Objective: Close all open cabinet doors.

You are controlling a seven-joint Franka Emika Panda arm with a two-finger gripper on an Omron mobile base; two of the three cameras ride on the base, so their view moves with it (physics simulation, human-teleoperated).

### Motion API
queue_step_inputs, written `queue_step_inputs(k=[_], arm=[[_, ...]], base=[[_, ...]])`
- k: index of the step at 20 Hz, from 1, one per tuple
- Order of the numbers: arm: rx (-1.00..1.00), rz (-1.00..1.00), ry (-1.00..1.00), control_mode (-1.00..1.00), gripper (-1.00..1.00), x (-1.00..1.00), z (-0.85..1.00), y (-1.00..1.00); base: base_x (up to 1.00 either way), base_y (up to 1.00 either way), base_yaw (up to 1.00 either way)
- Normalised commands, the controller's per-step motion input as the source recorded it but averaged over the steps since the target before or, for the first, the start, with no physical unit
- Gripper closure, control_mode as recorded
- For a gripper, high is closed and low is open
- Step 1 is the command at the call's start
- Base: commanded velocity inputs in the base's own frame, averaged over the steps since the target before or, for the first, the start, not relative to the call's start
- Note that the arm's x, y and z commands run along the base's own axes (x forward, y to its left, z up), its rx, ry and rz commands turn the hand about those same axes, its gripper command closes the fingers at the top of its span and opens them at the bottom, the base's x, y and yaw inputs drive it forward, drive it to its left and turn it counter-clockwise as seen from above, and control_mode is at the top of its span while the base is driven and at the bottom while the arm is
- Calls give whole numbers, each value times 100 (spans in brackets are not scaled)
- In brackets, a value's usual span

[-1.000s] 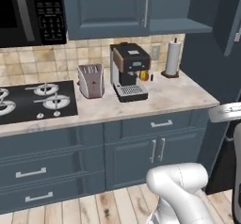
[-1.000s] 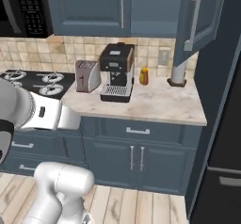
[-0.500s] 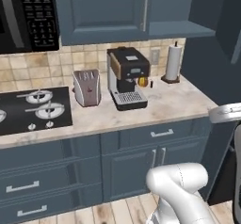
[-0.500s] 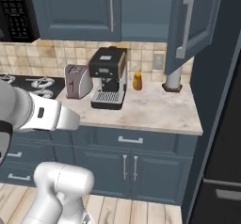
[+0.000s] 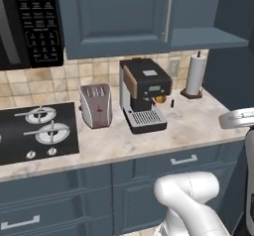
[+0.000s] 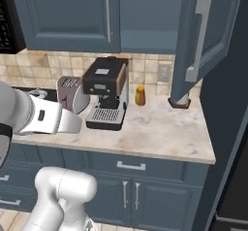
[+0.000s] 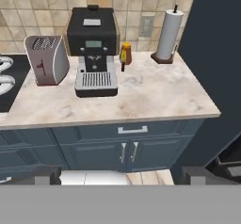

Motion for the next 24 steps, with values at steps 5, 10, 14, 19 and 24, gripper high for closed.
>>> queue_step_inputs(k=[5,10,14,19,24], arm=[[0,0,0,100,-100,0,0,0],[0,0,0,100,-100,0,0,0],[0,0,0,100,-100,0,0,0],[0,0,0,100,-100,0,0,0],[0,0,0,100,-100,0,0,0]], base=[[41,-36,5],[41,-36,4],[46,-48,2],[43,-39,6],[35,-23,6]])
